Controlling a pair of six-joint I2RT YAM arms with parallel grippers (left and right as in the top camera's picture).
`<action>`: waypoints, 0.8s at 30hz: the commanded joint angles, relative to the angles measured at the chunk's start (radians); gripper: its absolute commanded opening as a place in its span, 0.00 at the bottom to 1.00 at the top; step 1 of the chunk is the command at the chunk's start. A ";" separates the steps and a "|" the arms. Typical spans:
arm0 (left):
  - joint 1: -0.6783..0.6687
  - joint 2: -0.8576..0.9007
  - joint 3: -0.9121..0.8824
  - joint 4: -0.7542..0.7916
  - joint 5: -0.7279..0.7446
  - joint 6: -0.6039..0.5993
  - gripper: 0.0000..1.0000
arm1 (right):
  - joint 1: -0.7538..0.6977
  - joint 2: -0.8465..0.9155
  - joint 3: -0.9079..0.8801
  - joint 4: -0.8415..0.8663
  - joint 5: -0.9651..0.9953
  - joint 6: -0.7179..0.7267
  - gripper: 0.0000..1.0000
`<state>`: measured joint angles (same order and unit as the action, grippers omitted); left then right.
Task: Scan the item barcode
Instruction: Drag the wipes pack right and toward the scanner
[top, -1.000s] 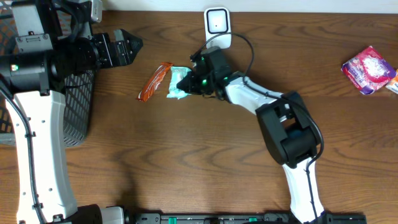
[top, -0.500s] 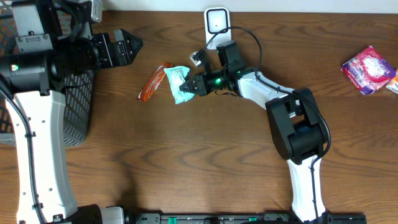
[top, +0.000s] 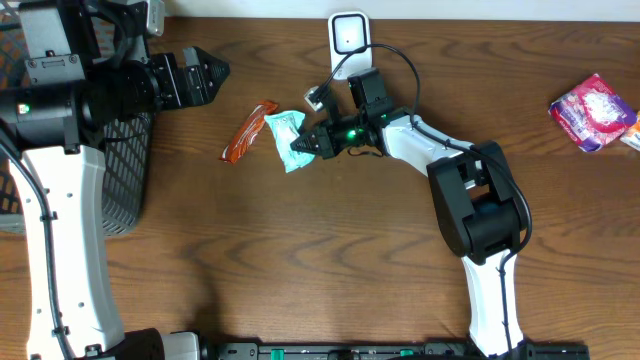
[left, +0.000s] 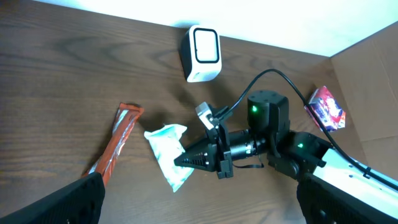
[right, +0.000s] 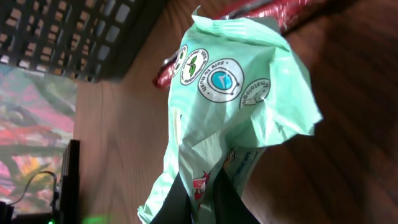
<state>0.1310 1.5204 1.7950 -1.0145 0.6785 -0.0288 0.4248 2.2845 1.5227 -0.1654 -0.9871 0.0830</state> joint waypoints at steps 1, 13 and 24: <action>0.002 0.004 0.004 0.000 0.010 0.002 0.98 | 0.009 0.010 0.002 -0.045 -0.019 -0.119 0.01; 0.002 0.004 0.004 -0.001 0.010 0.002 0.98 | 0.009 0.010 0.002 -0.093 0.002 -0.167 0.01; 0.002 0.004 0.004 0.000 0.010 0.002 0.98 | 0.007 -0.059 0.008 -0.127 0.220 -0.013 0.01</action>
<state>0.1310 1.5204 1.7950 -1.0145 0.6788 -0.0288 0.4248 2.2822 1.5223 -0.2779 -0.8661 0.0074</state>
